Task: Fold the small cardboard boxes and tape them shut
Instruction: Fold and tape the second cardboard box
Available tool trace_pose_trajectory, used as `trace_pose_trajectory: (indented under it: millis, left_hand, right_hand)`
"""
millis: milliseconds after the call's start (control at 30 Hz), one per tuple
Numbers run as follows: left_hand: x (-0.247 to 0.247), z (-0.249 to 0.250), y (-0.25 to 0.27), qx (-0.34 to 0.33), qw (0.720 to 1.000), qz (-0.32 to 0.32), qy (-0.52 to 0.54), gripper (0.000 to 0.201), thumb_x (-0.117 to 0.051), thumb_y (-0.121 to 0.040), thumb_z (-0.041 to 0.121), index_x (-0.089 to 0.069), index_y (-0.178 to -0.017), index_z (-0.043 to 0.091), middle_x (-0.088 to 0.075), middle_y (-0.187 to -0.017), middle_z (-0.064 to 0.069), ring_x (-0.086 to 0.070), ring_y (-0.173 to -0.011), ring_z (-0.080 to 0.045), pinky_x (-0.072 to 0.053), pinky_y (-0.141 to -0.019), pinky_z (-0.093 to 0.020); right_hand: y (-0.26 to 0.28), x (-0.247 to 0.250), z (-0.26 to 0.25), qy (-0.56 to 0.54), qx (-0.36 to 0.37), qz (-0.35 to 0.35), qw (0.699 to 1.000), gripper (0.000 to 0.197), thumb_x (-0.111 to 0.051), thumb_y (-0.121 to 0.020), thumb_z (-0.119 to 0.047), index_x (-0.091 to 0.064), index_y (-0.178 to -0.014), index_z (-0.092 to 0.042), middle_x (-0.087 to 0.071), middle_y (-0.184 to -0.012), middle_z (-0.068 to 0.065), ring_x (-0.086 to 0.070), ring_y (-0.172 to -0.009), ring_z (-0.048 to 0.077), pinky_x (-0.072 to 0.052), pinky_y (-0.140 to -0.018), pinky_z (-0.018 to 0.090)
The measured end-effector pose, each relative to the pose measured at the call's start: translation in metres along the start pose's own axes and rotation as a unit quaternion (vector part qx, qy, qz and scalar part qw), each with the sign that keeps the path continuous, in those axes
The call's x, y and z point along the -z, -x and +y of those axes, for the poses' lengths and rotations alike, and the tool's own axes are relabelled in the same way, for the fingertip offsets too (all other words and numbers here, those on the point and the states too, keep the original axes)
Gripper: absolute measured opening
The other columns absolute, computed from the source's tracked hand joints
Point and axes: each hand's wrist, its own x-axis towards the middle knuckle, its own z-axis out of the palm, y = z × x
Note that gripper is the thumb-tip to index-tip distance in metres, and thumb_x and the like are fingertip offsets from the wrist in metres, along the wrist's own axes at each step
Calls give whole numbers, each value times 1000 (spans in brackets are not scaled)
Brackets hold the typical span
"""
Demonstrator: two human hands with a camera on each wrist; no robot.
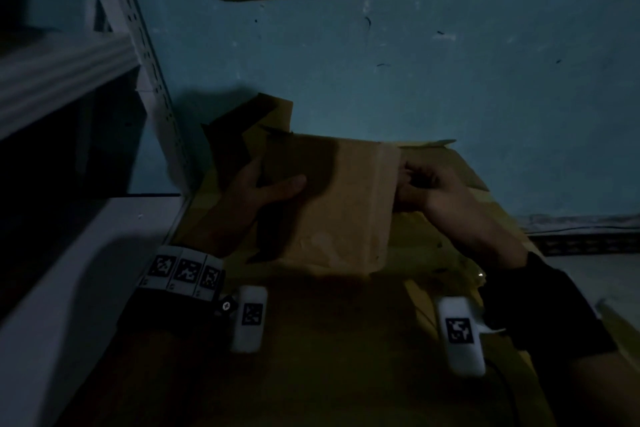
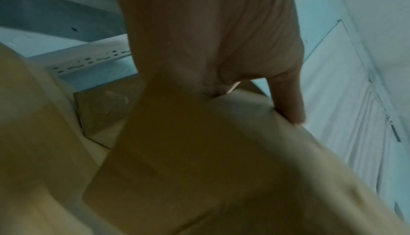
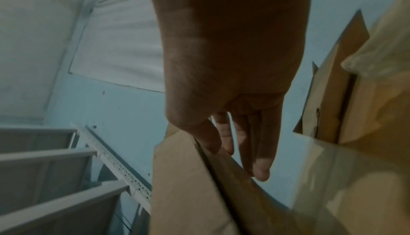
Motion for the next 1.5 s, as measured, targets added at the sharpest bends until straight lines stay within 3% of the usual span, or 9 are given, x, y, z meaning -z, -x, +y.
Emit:
trace_pose_trajectory:
  millis: [100, 233, 467, 667, 800, 1067, 1167, 1267, 1500]
  left_hand:
    - [-1, 2, -2, 17, 999, 2, 39, 35, -67, -84, 29, -62, -116, 16, -75, -105, 1, -71, -98, -18, -57, -75, -23]
    - [-2, 1, -3, 7, 1000, 14, -6, 48, -56, -87, 36, -55, -131, 17, -69, -116, 4, -69, -99, -6, -56, -76, -18]
    - [-11, -3, -4, 27, 995, 17, -91, 18, -42, -98, 43, -47, -115, 45, -56, -104, 24, -57, -89, 8, -47, -74, -16]
    - [-11, 1, -3, 27, 991, -46, -119, 44, -50, -85, 46, -40, -128, 47, -53, -113, 26, -54, -102, 6, -47, -88, -21]
    - [-7, 4, -2, 47, 986, -59, -148, 42, -54, -85, 45, -37, -122, 53, -49, -114, 26, -52, -109, -2, -42, -99, -29]
    - [-9, 6, 0, 52, 984, -48, -162, 35, -55, -91, 38, -37, -114, 57, -47, -112, 30, -50, -101, 9, -41, -92, -17]
    - [-4, 2, -2, 41, 979, -65, -189, 96, -66, -67, 75, -28, -149, 43, -39, -148, 14, -41, -133, -9, -36, -112, -32]
    - [0, -2, -6, 36, 978, -80, -191, 126, -67, -47, 87, -24, -154, 36, -34, -155, 8, -37, -138, -13, -31, -117, -41]
    - [0, -4, -9, 37, 971, -111, -208, 95, -66, -76, 62, -23, -155, 31, -39, -149, 11, -44, -129, -6, -41, -99, -20]
  right_hand:
    - [2, -1, -6, -81, 7, -31, 996, 30, -56, -95, 2, -63, -124, -1, -68, -111, 29, -70, -102, 31, -57, -79, 27]
    - [3, -1, -8, -117, 22, -27, 993, 39, -71, -88, -13, -62, -126, -7, -65, -107, 34, -65, -102, 46, -57, -91, 47]
    - [3, -15, -13, -29, 25, 19, 999, 51, -81, -76, -19, -58, -121, -17, -70, -79, -5, -70, -78, 9, -56, -72, 22]
    - [2, -16, -12, 95, 82, 50, 991, 112, -85, -75, -32, -10, -157, -41, -42, -143, -11, -64, -105, 7, -56, -79, 16]
    - [0, -11, -12, 224, 175, 44, 958, 93, -83, -75, -38, -33, -154, -31, -37, -153, -10, -48, -127, 10, -56, -94, 31]
    - [-1, -16, -10, 233, 164, 67, 956, 55, -82, -79, -34, -60, -128, -20, -68, -115, -10, -63, -100, 7, -60, -81, 37]
    - [-2, -15, -9, 244, 160, 100, 951, 34, -80, -79, -29, -68, -110, -21, -71, -100, -13, -65, -87, 5, -59, -72, 41]
    - [-3, -14, -9, 263, 176, 102, 943, 37, -78, -75, -40, -72, -106, -20, -74, -96, -11, -67, -81, 6, -59, -67, 42]
    - [-1, -15, -5, 333, 216, 88, 913, 49, -67, -73, -53, -72, -107, -19, -77, -91, -2, -72, -74, 17, -57, -61, 41]
